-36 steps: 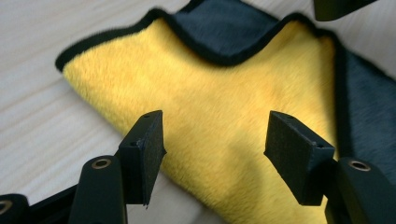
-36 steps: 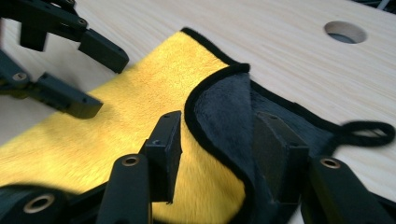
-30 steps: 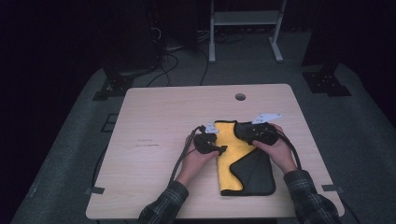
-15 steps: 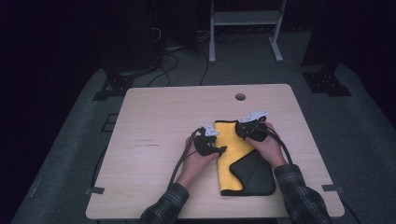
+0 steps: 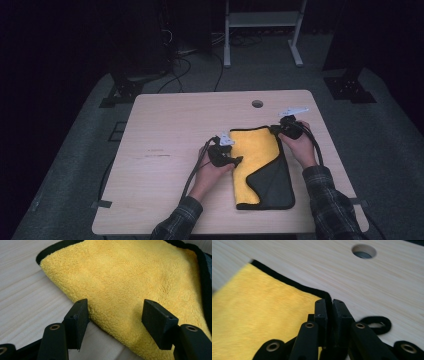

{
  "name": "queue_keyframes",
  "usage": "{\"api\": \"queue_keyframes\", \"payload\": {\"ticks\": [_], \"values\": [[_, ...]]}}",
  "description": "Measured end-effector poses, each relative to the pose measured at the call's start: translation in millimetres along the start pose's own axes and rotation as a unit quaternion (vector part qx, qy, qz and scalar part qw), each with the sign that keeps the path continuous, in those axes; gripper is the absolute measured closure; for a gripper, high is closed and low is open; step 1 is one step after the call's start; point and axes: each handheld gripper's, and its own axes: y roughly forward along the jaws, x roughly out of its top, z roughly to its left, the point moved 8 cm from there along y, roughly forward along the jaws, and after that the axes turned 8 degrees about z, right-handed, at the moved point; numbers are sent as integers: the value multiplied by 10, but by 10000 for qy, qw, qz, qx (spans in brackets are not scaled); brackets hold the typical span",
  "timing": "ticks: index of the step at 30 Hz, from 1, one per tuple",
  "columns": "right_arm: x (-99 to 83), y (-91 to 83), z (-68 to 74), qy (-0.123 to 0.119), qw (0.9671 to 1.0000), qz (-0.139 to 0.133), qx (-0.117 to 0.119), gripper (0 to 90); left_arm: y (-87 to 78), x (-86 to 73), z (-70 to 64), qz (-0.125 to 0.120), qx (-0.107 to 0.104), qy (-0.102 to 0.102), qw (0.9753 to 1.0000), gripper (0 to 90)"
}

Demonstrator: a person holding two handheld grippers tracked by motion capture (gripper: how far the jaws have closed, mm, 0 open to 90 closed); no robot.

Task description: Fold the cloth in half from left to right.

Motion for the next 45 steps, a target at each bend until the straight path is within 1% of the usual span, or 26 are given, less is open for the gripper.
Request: {"api": "queue_keyframes", "payload": {"ticks": [1, 2, 3, 4, 6, 8, 9, 13, 15, 17, 20, 23, 25, 26, 27, 28, 30, 32, 38, 39, 42, 45], "values": [[-10, 17, -39, 26, 10000, 39, -87, 839, -1, -1, 0, 4, 2, 3, 10000, 370], [-19, 27, -95, 19, 9995, 80, -295, 833, 0, -1, -1, 2, 6, 3, 10000, 370], [-33, 32, -147, 46, 9989, 138, -450, 814, 0, 0, 0, 3, 9, 8, 10000, 370], [-44, 30, -187, 109, 9987, 141, -481, 798, 0, 0, 0, 3, 3, 7, 10000, 370], [-56, 6, -228, 231, 9987, 103, -440, 748, 2, 1, 0, -2, 2, 6, 10000, 370], [-38, -60, -194, 264, 9993, -38, -270, 712, 2, 0, -1, 3, 7, 15, 10000, 370], [-29, -97, -161, 234, 9995, -95, -193, 697, 4, 2, -3, -2, 10, 15, 10000, 369], [-38, -226, 4, 77, 9998, -156, 93, 638, 7, 5, -3, -6, 12, 30, 10000, 368], [-53, -294, 92, 44, 9996, -209, 209, 636, 8, 5, -3, -6, 7, 42, 10000, 367], [-82, -363, 187, -1, 9992, -228, 330, 633, 11, 10, -9, -35, 5, 10, 10000, 367], [-150, -457, 340, -140, 9985, -250, 472, 625, 11, 9, -10, -30, 11, 13, 10000, 367], [-233, -548, 500, -316, 9973, -267, 604, 617, 11, 6, -9, -11, 29, 43, 10000, 369], [-284, -597, 590, -479, 9968, -182, 620, 597, 10, 6, -9, -11, 26, 40, 10000, 369], [-306, -629, 631, -561, 9962, -225, 633, 599, 10, 6, -9, -11, 27, 41, 10000, 369], [-330, -660, 679, -577, 9955, -268, 706, 598, 11, 6, -8, -10, 30, 44, 10000, 369], [-366, -689, 727, -572, 9949, -247, 795, 597, 9, 4, -6, 2, 30, 55, 10000, 369], [-428, -734, 805, -659, 9938, -259, 854, 596, 9, 4, -6, 3, 33, 57, 10000, 370], [-497, -770, 893, -696, 9926, -253, 965, 593, 9, 4, -6, 2, 33, 57, 10000, 370], [-700, -828, 1166, -940, 9882, -222, 1187, 561, 10, 4, -7, 0, 35, 55, 10000, 370], [-728, -828, 1215, -946, 9873, -212, 1262, 553, 10, 4, -7, 0, 37, 57, 10000, 370], [-781, -774, 1357, -1043, 9847, -153, 1386, 527, 10, 4, -6, -1, 36, 58, 10000, 370], [-797, -667, 1505, -1165, 9823, -19, 1466, 493, 9, 4, -6, 4, 35, 59, 10000, 370]]}}
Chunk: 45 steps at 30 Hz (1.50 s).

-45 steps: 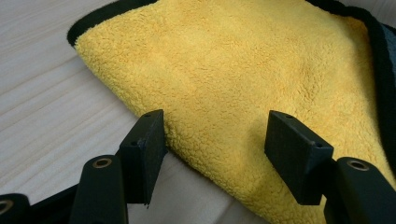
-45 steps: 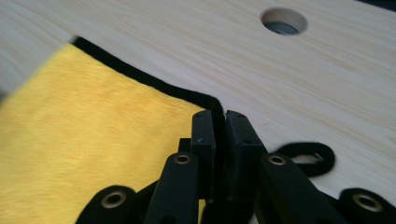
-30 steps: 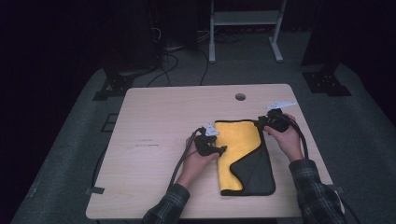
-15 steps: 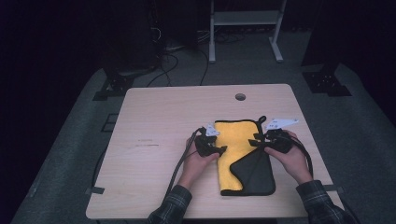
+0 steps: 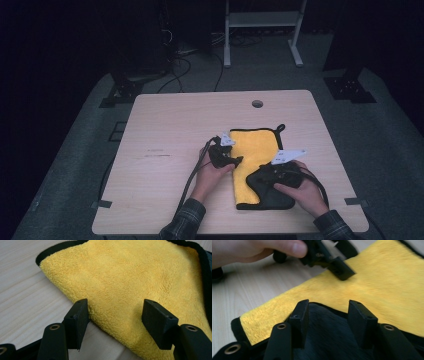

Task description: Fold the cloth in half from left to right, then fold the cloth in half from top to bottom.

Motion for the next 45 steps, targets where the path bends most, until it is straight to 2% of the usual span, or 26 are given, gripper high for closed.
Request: {"api": "queue_keyframes", "payload": {"ticks": [4, 6, 8, 10, 11, 13, 15, 21, 27, 32, 37, 39, 42, 45], "values": [[41, 171, 96, -57, 9999, 102, 76, 451, 0, 0, 4, 2, 8, 24, 10000, 370], [41, 248, 123, -119, 9997, 216, 46, 459, 0, 0, 3, 2, 4, 19, 10000, 370], [13, 317, 125, -225, 9992, 330, -52, 526, -1, -1, 3, 3, 3, 20, 10000, 370], [-1, 319, 96, -304, 9986, 359, -260, 667, -1, -1, 3, 6, 5, 21, 10000, 370], [1, 300, 85, -240, 9987, 350, -267, 738, -1, -1, 4, 6, 5, 20, 10000, 371], [-12, 272, 67, -230, 9987, 326, -314, 800, -1, -1, 4, 6, 4, 20, 10000, 371], [-21, 246, 65, -186, 9990, 293, -290, 810, -1, 0, 4, 5, 6, 20, 10000, 371], [-102, 13, 69, 13, 9997, 138, -223, 796, 0, -1, 1, 2, 0, 2, 10000, 371], [-362, -244, 65, 314, 9991, 37, -289, 787, 0, 0, 1, -3, -3, -5, 10000, 371], [-544, -429, 76, 516, 9977, -30, -446, 780, 1, 1, 0, -9, -2, -5, 10000, 371], [-717, -568, 107, 670, 9965, -29, -492, 755, 1, 1, 0, -7, 0, -4, 10000, 371], [-780, -614, 108, 714, 9962, -21, -504, 711, 1, 1, 2, -7, 4, 7, 10000, 371], [-814, -687, 108, 722, 9963, -153, -447, 542, 3, 2, 0, -20, 2, -9, 10000, 371], [-773, -738, 80, 713, 9961, -317, -421, 489, 3, 2, 0, -19, 0, -5, 10000, 371]]}}
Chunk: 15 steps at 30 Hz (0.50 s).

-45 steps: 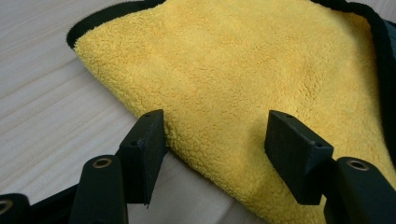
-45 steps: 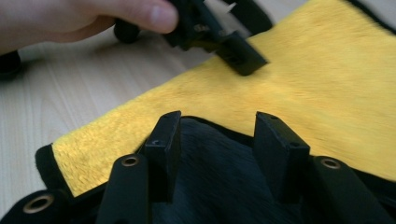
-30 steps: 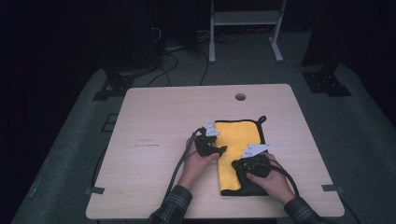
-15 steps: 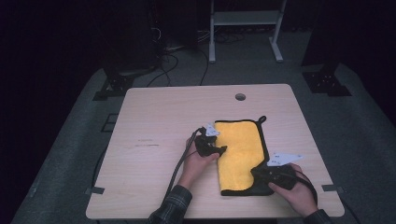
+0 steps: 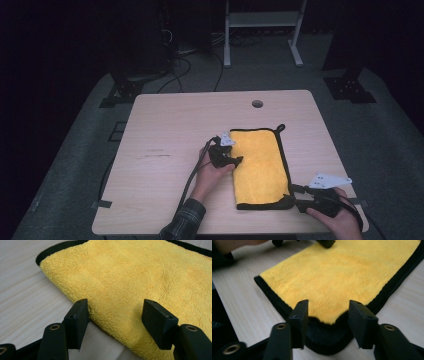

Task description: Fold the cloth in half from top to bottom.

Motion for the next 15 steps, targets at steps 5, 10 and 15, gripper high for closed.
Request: {"api": "queue_keyframes", "payload": {"ticks": [5, 10, 15], "values": [[128, -6, -115, 14, 9998, -175, -74, 430, -1, 0, 3, 9, -15, 8, 10000, 371], [316, 69, -370, 125, 9992, -311, -205, 398, -4, 0, 19, 14, -11, -64, 10000, 359], [509, 167, -621, 155, 9988, -346, -300, 392, -14, 29, 68, 30, 61, -52, 10000, 318]]}}
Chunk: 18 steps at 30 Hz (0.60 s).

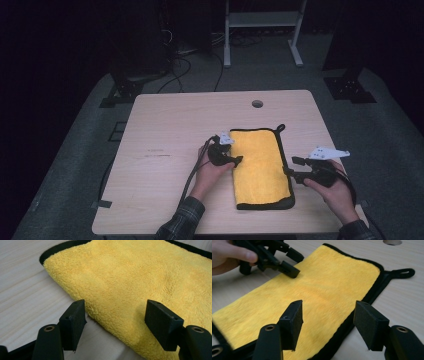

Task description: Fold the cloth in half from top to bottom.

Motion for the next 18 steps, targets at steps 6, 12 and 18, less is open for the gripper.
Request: {"api": "queue_keyframes", "payload": {"ticks": [6, 12, 18], "values": [[181, 155, -224, 5, 9999, 62, -85, 397, -36, 109, 179, -40, 158, -17, 9999, 333], [315, 273, -372, -50, 9998, 114, -134, 395, -16, 240, 412, -172, 57, -269, 9995, 357], [370, 396, -438, -8, 9999, 127, -89, 401, 118, 317, 610, -39, 29, -298, 9995, 408]]}}
